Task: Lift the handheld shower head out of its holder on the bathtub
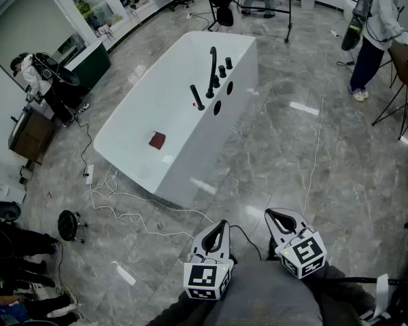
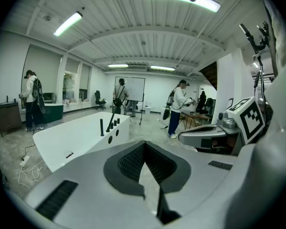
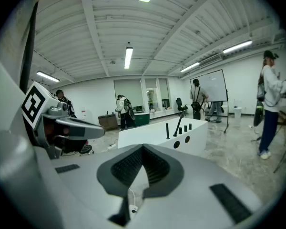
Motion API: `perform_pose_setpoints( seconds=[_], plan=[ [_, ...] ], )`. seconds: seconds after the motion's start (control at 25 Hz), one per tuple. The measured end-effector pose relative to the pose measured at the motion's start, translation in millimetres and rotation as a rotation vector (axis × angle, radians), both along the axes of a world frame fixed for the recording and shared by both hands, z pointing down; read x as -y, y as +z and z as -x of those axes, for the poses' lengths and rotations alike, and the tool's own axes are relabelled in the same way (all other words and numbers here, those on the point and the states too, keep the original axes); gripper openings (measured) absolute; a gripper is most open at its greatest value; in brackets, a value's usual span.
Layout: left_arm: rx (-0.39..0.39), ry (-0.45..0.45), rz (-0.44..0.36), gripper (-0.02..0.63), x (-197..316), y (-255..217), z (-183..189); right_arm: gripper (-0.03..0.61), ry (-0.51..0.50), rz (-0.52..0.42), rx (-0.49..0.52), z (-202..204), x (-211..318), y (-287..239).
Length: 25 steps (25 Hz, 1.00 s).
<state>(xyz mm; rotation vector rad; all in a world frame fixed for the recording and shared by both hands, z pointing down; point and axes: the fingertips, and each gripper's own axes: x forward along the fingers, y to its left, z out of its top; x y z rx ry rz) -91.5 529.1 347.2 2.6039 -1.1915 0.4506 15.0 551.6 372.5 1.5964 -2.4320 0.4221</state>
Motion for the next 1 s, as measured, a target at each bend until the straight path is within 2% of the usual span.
perform_pose_setpoints(
  seconds=[0.32, 0.84, 1.0],
  plan=[
    [-0.006, 0.028, 0.014, 0.003, -2.8, 8.1, -3.8, 0.003, 0.01, 0.008, -0.002, -3.7, 0.6, -0.9],
    [0.013, 0.005, 0.019, 0.003, 2.1, 12.4, -4.5, 0.003, -0.011, 0.014, 0.013, -6.5, 7.4, 2.6],
    [0.023, 0.005, 0.018, 0.003, 1.9, 11.1, -12.6, 0.003, 0.002, 0.012, 0.06, -16.8, 8.5, 1.4]
  ],
)
